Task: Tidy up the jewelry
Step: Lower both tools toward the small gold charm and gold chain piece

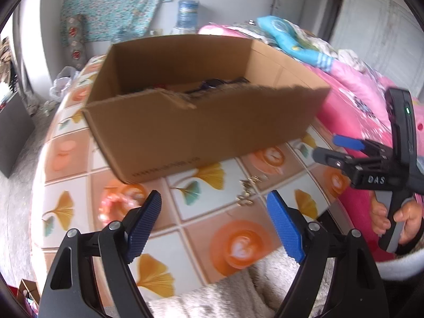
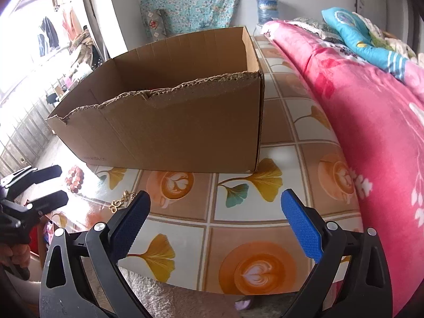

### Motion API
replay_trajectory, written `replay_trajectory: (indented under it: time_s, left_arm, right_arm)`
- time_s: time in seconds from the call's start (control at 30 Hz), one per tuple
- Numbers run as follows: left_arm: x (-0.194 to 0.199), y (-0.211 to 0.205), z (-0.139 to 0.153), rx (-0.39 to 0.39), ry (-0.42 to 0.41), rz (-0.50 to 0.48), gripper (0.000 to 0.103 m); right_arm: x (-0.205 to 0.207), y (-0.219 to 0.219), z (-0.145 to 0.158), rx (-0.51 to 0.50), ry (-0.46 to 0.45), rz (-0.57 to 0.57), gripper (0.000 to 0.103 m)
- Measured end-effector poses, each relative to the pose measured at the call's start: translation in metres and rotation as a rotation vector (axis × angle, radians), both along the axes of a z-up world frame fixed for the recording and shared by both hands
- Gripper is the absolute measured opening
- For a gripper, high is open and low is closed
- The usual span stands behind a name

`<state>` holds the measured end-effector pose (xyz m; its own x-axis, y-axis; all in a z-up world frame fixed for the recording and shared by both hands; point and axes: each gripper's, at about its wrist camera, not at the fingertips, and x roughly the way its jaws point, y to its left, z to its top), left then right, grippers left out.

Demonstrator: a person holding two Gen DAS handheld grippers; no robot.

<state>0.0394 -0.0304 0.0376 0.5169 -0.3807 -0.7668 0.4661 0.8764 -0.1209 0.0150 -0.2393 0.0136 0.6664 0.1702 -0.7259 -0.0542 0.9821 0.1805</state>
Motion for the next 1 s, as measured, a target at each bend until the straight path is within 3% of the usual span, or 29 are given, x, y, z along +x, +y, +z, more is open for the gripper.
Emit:
replay_trajectory:
  time_s: [0.2, 0.43, 0.73, 1.0]
  left_arm:
    - [-0.004, -0.038, -0.019, 0.079, 0.001, -0.087, 0.059]
    - [0.009, -0.055, -0.04, 0.123, 0.041, -0.079, 0.028]
    - [0.008, -0.071, -0.041, 0.217, -0.018, -0.136, 0.015]
    - [0.014, -0.064, -0.039, 0.162, 0.033, -0.121, 0.015]
  right_arm:
    - [0.0, 0.007, -0.002, 0.007, -0.004, 0.026, 0.094]
    - [0.005, 0.009, -0.003, 0.02, -0.005, 0.04, 0.091]
    - [0.01, 0.004, -0.005, 0.044, 0.005, 0.035, 0.087]
    - [0.008, 0.0, -0.003, 0.058, 0.001, 0.024, 0.087]
